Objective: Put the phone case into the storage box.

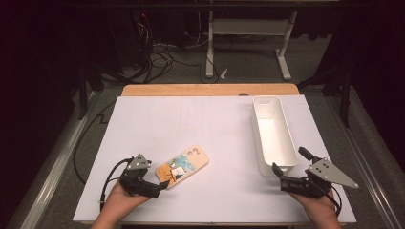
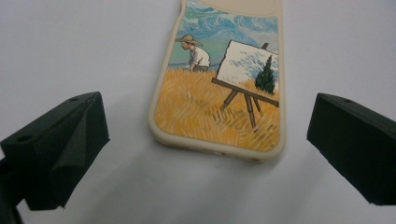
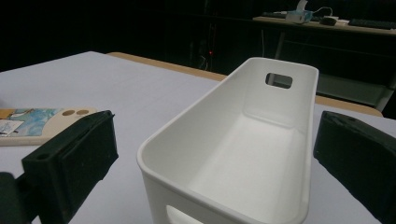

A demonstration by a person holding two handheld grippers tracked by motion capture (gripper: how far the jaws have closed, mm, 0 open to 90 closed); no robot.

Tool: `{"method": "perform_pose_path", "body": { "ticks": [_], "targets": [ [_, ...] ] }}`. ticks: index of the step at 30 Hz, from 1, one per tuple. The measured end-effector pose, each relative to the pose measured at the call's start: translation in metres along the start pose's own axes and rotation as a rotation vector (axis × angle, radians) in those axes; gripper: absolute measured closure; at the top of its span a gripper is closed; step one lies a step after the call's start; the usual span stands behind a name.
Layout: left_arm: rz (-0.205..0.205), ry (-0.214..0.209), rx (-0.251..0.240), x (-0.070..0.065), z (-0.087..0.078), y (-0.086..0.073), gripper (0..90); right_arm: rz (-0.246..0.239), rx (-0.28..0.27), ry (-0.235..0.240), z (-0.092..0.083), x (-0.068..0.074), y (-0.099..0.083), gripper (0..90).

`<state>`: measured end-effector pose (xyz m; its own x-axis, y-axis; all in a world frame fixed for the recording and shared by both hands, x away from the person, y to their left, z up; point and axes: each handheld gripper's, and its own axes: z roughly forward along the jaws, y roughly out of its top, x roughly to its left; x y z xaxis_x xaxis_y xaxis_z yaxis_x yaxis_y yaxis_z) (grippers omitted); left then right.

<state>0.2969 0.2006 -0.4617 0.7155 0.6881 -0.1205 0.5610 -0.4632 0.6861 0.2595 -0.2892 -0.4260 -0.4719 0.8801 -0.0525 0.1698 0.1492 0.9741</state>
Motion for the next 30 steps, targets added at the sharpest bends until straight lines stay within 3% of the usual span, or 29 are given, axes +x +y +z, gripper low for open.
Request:
{"method": "perform_pose_path", "body": {
  "ticks": [8,13,14,15,20,21,24,26,30],
  "targets": [
    [-0.018,-0.025,-0.028,0.008,0.011,0.024,0.1,-0.002,0.000,0.001,0.001,0.000,0.000,0.1],
    [0.015,-0.016,-0.029,0.006,0.028,0.037,0.1,-0.008,-0.001,0.006,0.001,0.002,0.000,0.1],
    [0.049,0.003,-0.010,0.003,0.034,0.037,0.1,-0.009,-0.001,0.007,0.001,0.002,0.000,0.1],
    [0.058,0.002,0.002,0.002,0.036,0.037,0.1,-0.010,-0.001,0.007,0.001,0.002,0.000,0.1],
    [0.058,-0.027,-0.010,-0.002,0.037,0.037,0.1,-0.006,0.002,0.004,0.001,0.002,0.000,0.1],
    [0.078,-0.028,-0.005,-0.006,0.038,0.039,0.1,-0.007,0.003,0.003,0.001,0.002,0.000,0.1],
    [0.086,-0.030,0.004,-0.008,0.041,0.039,0.1,-0.011,0.004,0.005,0.001,0.003,0.000,0.1],
    [0.108,-0.019,0.043,-0.011,0.045,0.039,0.1,-0.013,0.002,0.006,0.001,0.004,0.001,0.1],
    [0.113,-0.023,0.080,-0.011,0.047,0.040,0.1,-0.013,0.003,0.004,0.001,0.005,0.000,0.1]
  ]
}}
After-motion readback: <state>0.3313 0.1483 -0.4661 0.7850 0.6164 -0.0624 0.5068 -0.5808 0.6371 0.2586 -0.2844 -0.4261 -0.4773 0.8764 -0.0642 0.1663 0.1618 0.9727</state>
